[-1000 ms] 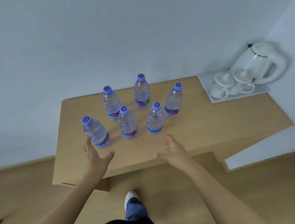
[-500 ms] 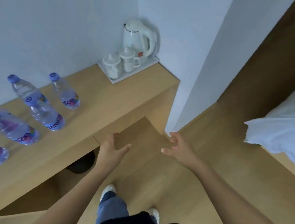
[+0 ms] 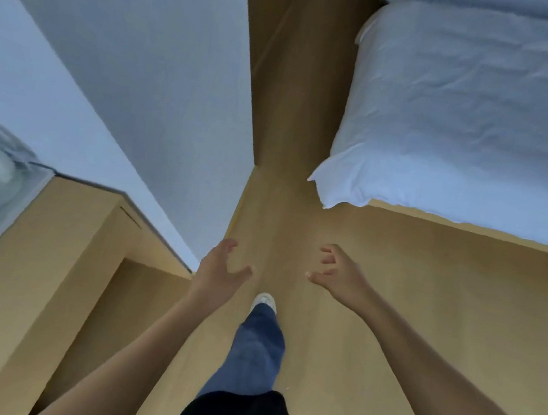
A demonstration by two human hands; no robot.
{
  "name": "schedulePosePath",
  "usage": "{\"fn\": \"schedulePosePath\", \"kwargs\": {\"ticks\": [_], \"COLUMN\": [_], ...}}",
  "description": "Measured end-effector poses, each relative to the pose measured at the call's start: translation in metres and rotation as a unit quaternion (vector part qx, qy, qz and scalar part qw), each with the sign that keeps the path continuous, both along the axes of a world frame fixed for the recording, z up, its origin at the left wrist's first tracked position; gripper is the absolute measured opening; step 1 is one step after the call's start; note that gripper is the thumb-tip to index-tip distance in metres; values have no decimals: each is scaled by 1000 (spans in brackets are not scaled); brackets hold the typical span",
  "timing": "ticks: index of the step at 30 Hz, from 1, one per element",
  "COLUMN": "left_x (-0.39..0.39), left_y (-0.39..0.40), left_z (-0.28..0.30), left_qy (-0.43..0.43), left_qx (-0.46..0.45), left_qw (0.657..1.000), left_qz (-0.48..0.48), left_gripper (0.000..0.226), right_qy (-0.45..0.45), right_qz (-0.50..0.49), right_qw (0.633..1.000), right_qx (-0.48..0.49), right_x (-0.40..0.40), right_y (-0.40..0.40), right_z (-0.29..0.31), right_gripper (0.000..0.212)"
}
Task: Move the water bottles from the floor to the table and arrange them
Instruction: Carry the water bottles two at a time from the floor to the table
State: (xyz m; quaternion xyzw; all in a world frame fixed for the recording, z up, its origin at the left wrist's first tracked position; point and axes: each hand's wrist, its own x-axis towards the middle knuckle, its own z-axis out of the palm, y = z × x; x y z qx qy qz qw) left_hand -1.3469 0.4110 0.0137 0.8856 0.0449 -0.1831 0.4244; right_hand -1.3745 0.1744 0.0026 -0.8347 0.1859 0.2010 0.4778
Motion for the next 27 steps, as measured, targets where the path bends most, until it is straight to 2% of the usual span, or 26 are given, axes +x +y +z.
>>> {"fn": "schedulePosePath", "kwargs": {"ticks": [5,12,19,27], "left_x": [123,302,445,617], "left_y": [-67,-135,-204,-298], "left_z": [-16,1,6,14], "left_qy": [19,14,15,26], "left_qx": [-9,30,42,1], "left_qw": [998,995,995,999], "left_qz": [-55,-93,-94,-35], "left_gripper": [53,53,51,50], "right_qy": [24,22,19,24], "right_qz": [-30,-45,-33,31], "right_qw": [999,999,999,999], "right_qx": [-16,-14,-4,-35], "right_x": [100,267,412,607], "right_y": [-64,-134,-199,-294], "right_z": [-13,2,-2,3], "right_gripper": [58,56,53,52]}}
